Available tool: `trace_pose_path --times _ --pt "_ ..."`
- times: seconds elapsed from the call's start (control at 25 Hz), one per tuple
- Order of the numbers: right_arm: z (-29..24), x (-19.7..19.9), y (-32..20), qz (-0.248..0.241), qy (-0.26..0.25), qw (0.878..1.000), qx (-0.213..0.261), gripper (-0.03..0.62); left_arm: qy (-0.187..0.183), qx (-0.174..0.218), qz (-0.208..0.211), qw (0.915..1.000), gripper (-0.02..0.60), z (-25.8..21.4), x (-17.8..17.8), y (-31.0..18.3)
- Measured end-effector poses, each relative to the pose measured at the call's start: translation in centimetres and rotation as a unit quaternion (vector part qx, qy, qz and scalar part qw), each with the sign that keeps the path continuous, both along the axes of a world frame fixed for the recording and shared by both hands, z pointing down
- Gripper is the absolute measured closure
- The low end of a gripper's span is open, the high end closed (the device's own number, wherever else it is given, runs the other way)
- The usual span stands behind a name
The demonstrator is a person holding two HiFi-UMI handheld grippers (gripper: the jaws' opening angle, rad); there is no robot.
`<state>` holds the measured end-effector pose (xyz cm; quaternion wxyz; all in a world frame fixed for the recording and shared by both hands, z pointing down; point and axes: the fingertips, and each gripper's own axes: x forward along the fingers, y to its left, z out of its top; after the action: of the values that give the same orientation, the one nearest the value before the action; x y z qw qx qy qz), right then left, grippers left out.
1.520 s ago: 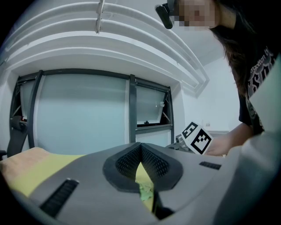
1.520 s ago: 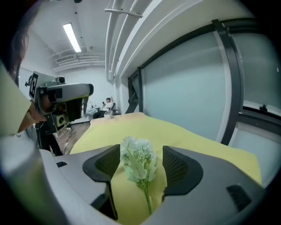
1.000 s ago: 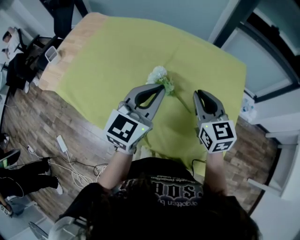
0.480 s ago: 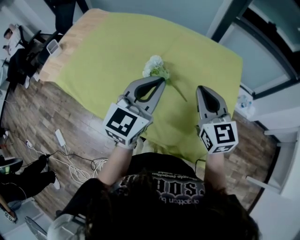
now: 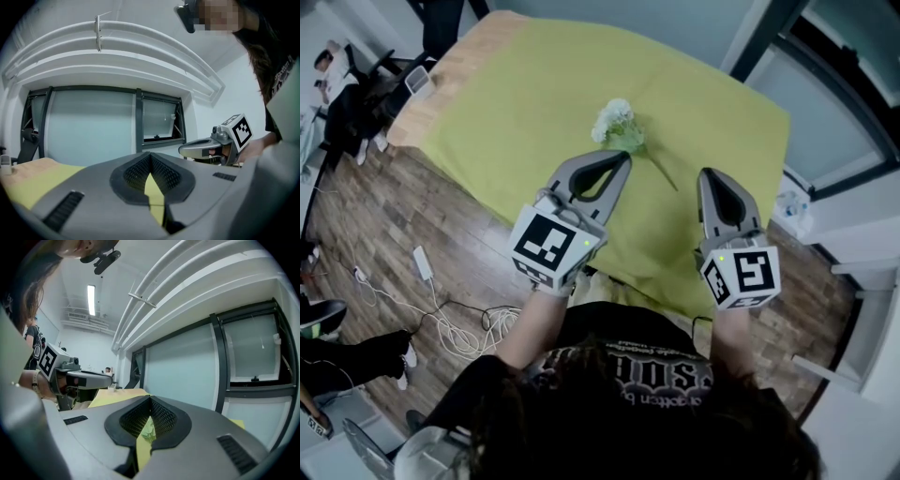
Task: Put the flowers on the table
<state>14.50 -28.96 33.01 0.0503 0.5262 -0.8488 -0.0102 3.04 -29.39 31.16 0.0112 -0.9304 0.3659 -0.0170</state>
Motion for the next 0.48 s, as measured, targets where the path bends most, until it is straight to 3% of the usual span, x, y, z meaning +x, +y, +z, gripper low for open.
trace_pose_path --times 0.16,0.48 --pt "-0.3 0.1 0.7 0.008 0.013 1.0 0.02 0.563 -0.005 0.003 -0.002 1.0 0.584 0.0 0.1 0.9" --pt "-0.2 -0.9 1.7 -0.011 0.014 1.0 0.014 0.563 -0.007 0.008 -0.007 0.9999 0.584 -0.1 -0.6 2.0"
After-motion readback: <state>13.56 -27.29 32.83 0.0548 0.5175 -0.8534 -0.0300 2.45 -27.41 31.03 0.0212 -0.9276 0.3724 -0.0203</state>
